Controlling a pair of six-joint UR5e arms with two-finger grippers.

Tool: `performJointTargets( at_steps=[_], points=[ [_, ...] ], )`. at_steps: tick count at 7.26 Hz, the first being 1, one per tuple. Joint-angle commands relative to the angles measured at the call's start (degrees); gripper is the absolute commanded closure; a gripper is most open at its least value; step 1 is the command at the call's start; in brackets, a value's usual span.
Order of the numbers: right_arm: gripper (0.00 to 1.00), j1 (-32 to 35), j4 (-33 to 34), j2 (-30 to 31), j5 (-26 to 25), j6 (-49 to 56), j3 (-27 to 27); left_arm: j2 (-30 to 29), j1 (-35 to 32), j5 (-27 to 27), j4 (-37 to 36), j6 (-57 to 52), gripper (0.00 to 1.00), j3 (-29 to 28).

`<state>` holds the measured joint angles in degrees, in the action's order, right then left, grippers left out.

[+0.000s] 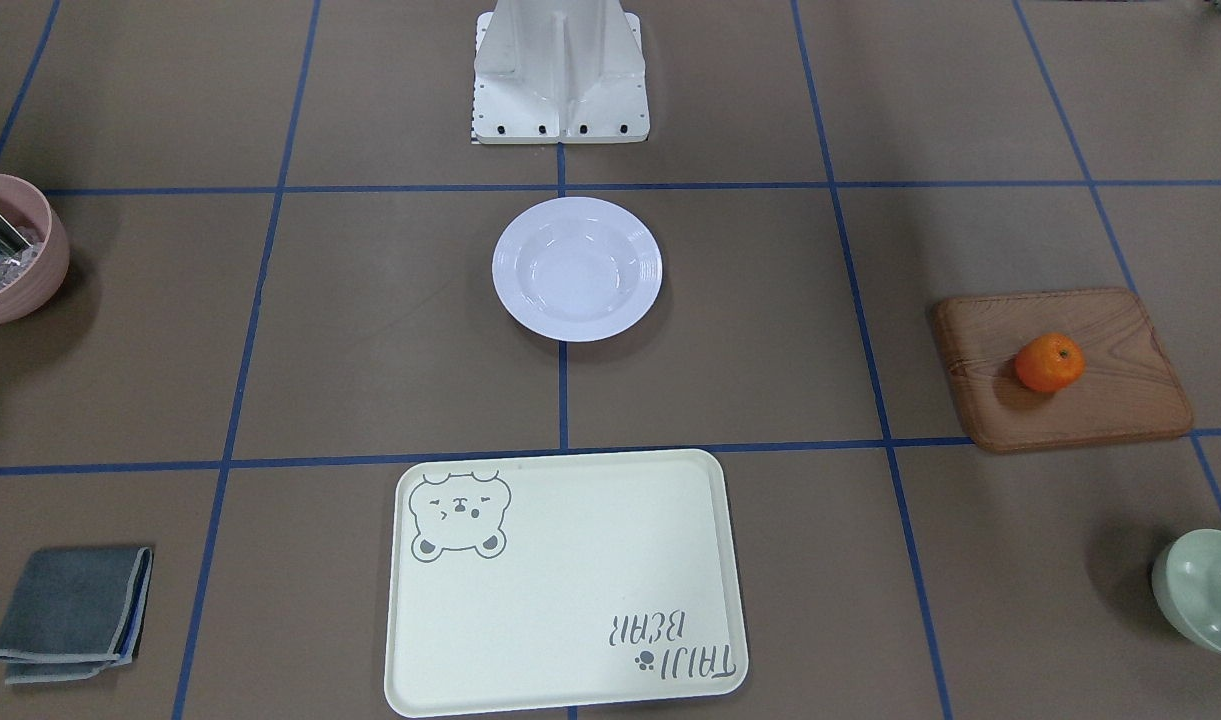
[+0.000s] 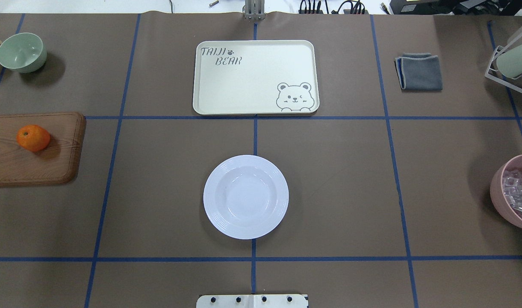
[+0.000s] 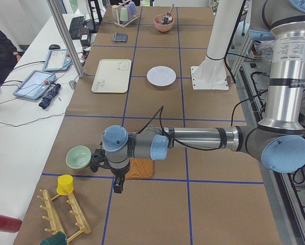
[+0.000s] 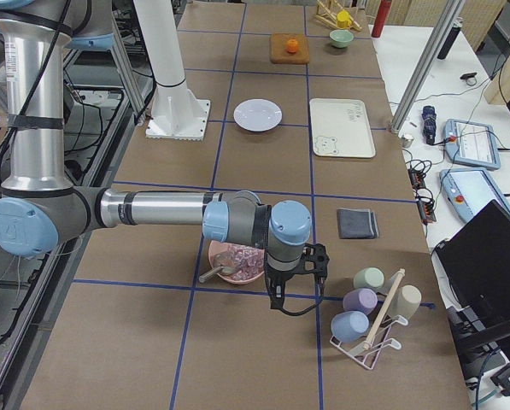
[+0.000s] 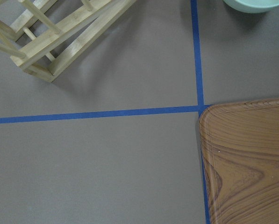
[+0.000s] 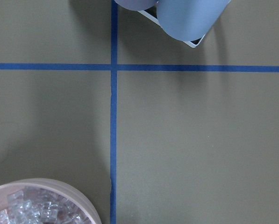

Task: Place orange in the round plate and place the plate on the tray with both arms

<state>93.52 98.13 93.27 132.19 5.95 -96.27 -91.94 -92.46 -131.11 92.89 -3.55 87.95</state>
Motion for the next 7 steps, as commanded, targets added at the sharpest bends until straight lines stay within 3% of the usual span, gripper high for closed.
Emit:
performJointTargets(
  at_steps=[1, 7],
  points=[
    [0.00, 0.00, 0.05, -0.01, 0.09, 0.02, -0.06, 0.01, 0.00, 0.24, 0.01, -0.06, 0.02, -0.23],
    [0.00, 0.00, 0.05, -0.01, -0.08, 0.11, -0.50, -0.79, 1.49, -0.11, 1.42, 0.73, 0.01, 0.74]
  ],
)
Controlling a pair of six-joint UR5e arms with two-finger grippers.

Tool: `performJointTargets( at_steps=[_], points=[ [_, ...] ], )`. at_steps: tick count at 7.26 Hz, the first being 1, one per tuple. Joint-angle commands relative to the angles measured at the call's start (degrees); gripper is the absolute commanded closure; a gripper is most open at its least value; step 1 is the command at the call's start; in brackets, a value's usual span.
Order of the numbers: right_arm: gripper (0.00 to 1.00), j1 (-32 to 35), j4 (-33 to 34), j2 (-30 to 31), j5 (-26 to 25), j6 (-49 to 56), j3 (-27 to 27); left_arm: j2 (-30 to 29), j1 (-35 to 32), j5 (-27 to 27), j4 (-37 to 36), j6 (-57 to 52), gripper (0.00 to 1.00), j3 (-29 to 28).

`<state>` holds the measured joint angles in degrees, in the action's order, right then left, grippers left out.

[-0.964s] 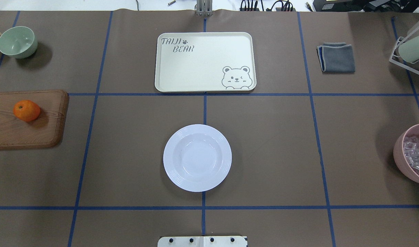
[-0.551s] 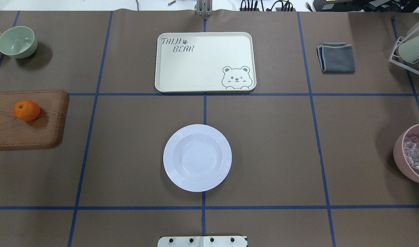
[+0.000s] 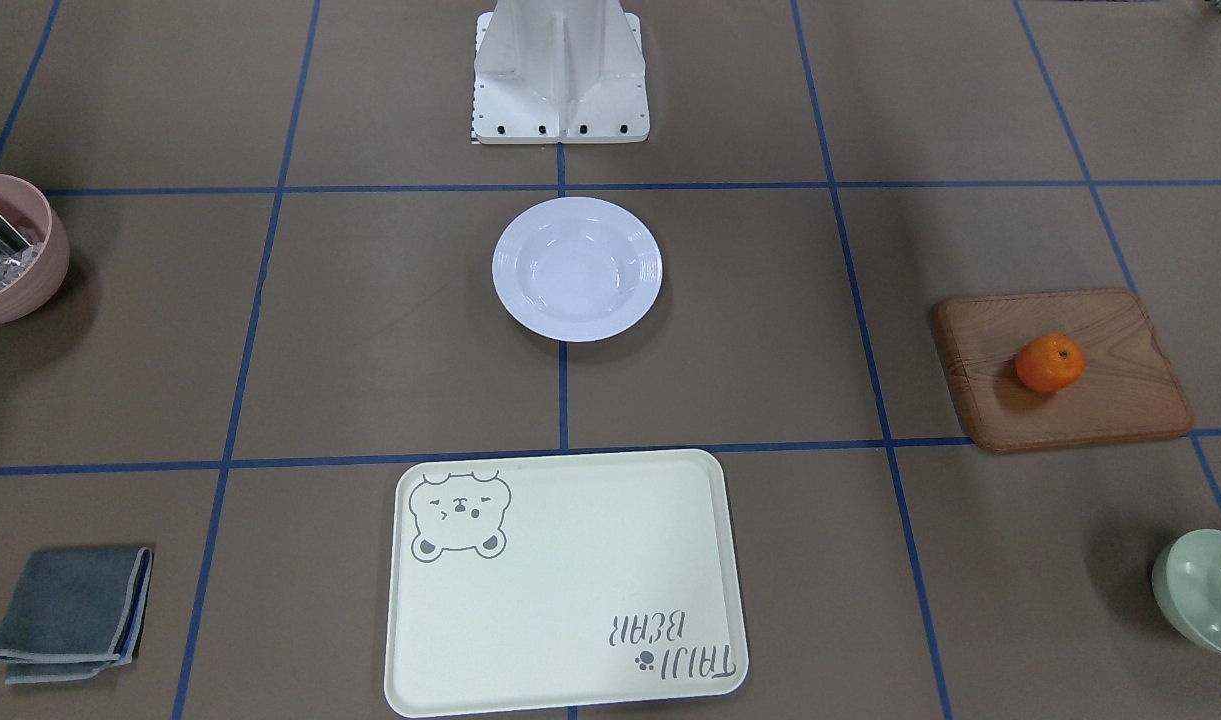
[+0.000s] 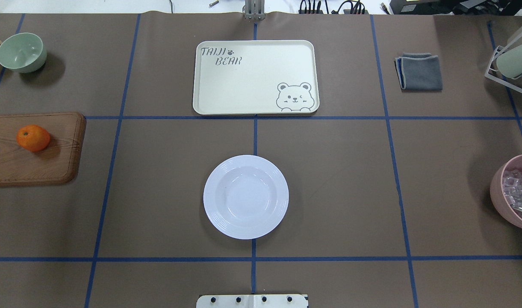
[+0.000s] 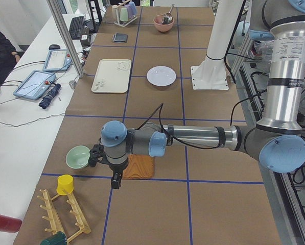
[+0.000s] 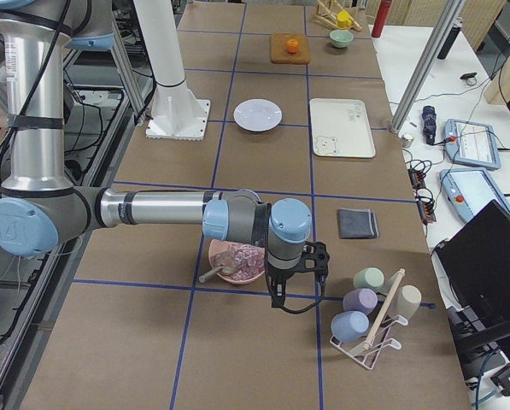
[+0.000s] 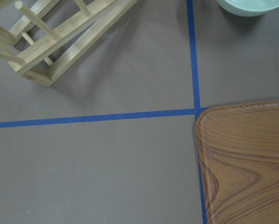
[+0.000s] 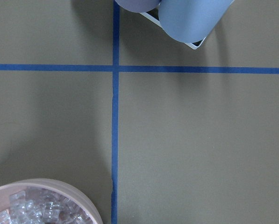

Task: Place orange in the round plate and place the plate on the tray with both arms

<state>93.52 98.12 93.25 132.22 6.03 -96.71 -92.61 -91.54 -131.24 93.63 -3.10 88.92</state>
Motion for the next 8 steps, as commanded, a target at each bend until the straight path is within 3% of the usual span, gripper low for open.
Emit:
performJointTargets(
  at_steps=[1, 4, 6, 8],
  points=[
    [0.00, -0.17, 0.06, -1.13, -0.03, -0.14, -0.06, -0.02, 0.57, -0.07, 1.20, 0.11, 0.02, 0.89],
    [0.00, -0.79, 0.06, -3.69, 0.05, -0.14, -0.24, -0.02, 4.43, -0.07, 7.27, 5.42, 0.02, 1.17],
    [0.00, -0.88, 0.06, -3.52, 0.05, 0.03, -0.50, -0.29, 11.34, -2.26, 17.84, 31.61, 0.01, 2.04],
    [0.00, -0.88, 0.06, -3.52, 0.14, -1.80, -0.59, -1.42, 19.70, -1.56, 19.49, 39.73, 0.02, 2.14]
  ],
)
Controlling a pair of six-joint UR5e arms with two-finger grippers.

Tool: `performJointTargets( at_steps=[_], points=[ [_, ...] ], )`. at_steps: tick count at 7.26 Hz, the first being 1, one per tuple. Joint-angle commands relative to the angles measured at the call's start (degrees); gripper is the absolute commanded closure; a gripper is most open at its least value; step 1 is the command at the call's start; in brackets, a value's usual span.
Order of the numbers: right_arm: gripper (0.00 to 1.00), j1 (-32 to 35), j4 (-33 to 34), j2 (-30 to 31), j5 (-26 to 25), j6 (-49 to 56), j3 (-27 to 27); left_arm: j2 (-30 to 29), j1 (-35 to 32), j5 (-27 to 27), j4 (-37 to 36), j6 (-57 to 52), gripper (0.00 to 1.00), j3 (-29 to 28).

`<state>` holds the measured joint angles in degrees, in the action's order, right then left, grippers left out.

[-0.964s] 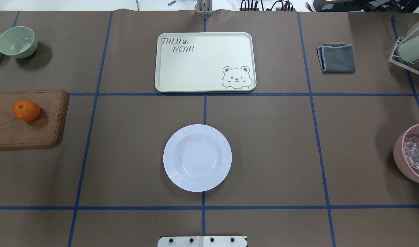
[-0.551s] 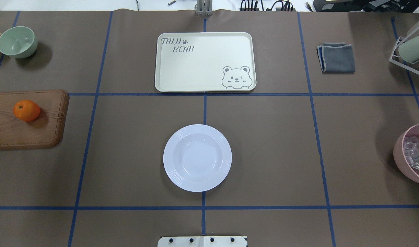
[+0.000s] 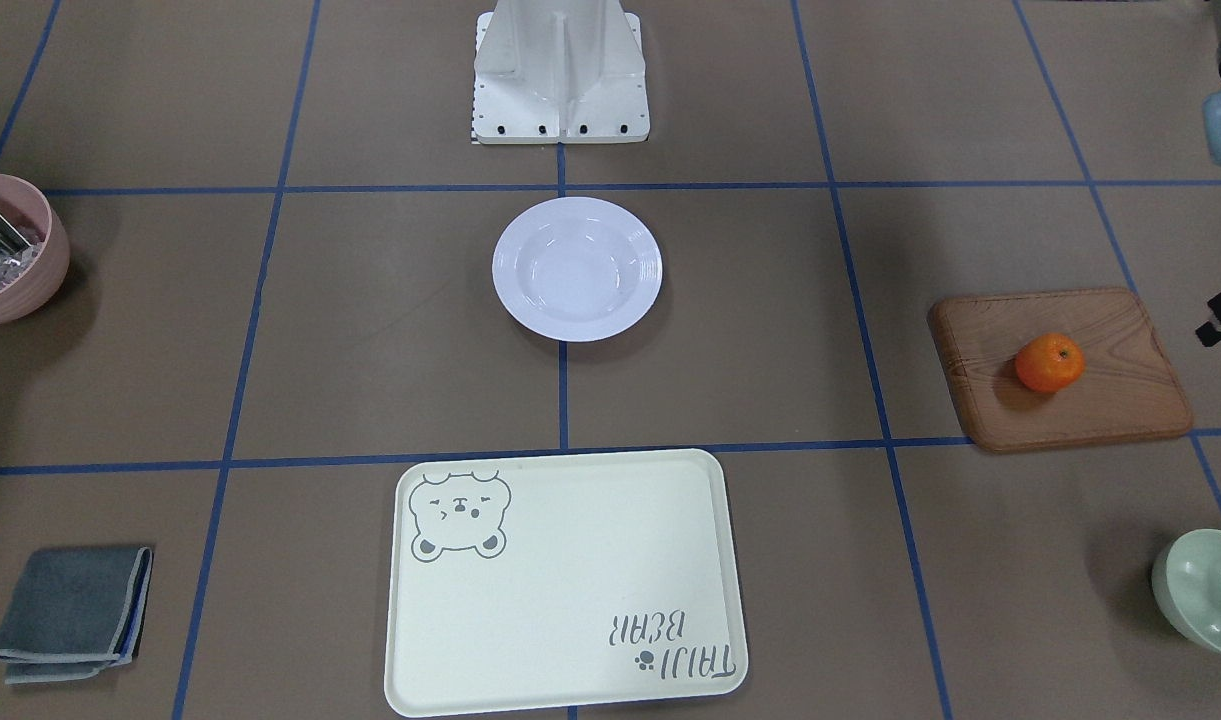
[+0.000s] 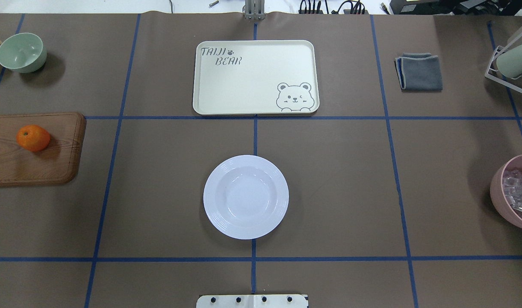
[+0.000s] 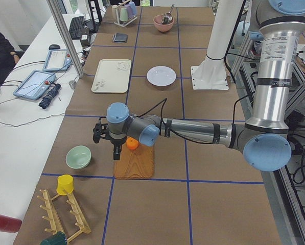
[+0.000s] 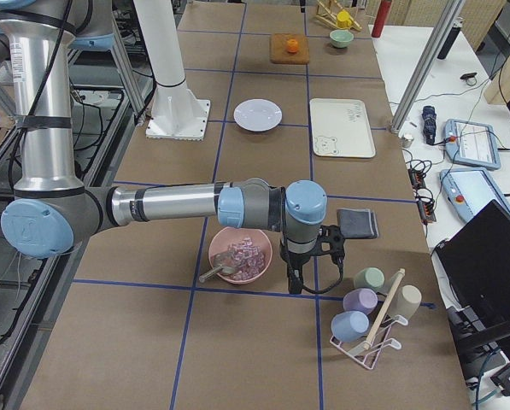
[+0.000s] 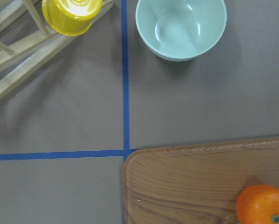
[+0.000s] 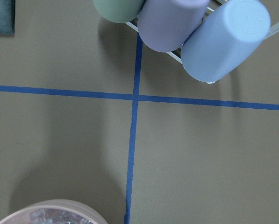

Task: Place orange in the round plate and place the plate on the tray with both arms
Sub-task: 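Reach the left gripper down over the orange on the wooden board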

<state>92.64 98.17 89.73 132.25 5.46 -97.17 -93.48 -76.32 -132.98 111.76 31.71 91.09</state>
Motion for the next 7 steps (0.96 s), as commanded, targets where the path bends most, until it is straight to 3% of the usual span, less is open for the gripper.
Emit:
performJointTargets(
  at_steps=[1, 7],
  points=[
    [0.00, -0.01, 0.00, 0.01, 0.29, -1.33, -0.12, -0.74, 7.04, 1.13, 1.53, 5.29, 0.01, -0.47],
    [0.00, -0.27, 0.09, -0.25, 0.55, -1.42, 0.23, -2.49, 14.79, 8.08, 3.19, 8.98, 0.02, -3.98]
  ],
)
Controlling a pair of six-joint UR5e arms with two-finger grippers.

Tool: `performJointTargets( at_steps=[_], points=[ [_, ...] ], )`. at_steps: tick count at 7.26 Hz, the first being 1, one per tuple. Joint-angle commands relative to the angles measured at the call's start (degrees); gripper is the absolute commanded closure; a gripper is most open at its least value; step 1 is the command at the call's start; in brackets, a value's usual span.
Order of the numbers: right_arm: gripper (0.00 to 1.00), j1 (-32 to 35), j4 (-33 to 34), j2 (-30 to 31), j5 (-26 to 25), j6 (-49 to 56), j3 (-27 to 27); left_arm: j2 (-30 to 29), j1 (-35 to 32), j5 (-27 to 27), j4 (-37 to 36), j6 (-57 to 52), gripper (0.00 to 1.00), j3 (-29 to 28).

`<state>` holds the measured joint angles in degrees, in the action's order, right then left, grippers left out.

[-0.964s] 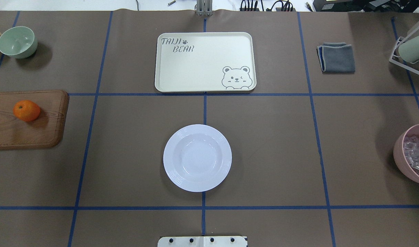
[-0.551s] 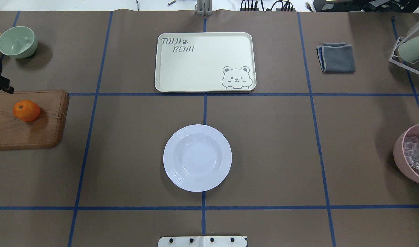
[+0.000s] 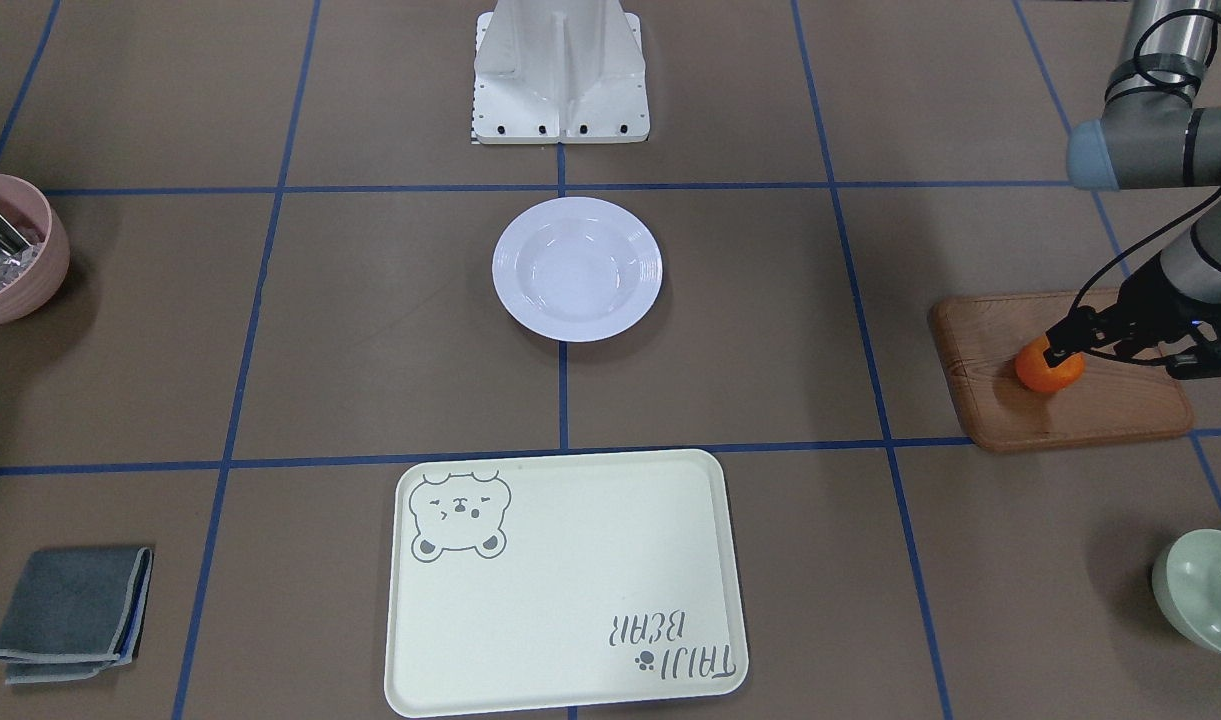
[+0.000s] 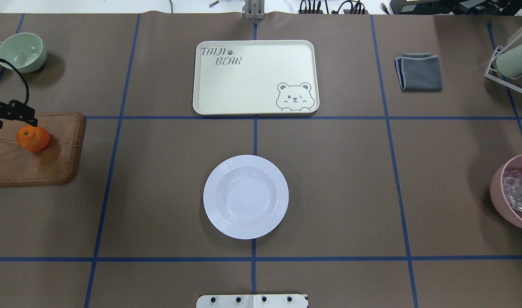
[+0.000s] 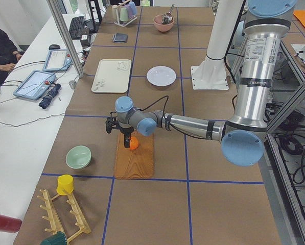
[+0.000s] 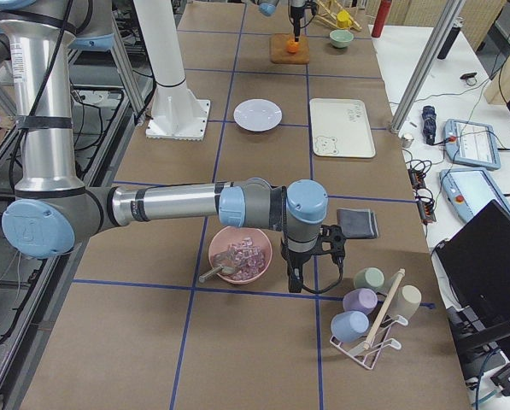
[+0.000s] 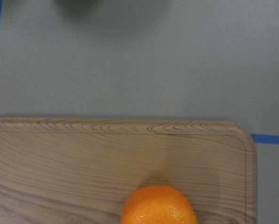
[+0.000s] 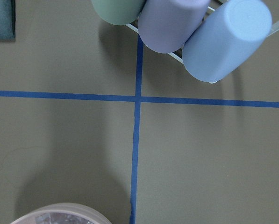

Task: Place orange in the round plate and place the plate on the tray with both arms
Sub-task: 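Reach the left gripper down over the orange on the wooden board, then close the left gripper on the orange and lift it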

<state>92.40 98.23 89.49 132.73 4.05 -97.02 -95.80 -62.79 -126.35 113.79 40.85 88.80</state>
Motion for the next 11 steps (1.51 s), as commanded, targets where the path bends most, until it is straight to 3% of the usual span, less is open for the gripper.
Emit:
performJointTargets(
  at_steps=[1, 11],
  points=[
    [0.00, -0.03, 0.03, -0.02, 0.24, 0.00, 0.08, -0.18, 1.35, 1.46, 4.04, -0.16, 0.01, -3.87],
    [0.00, -0.03, 0.12, -0.10, 1.29, 0.00, 0.34, 0.61, 3.11, 0.76, 5.74, 1.51, 0.03, -4.69]
  ],
)
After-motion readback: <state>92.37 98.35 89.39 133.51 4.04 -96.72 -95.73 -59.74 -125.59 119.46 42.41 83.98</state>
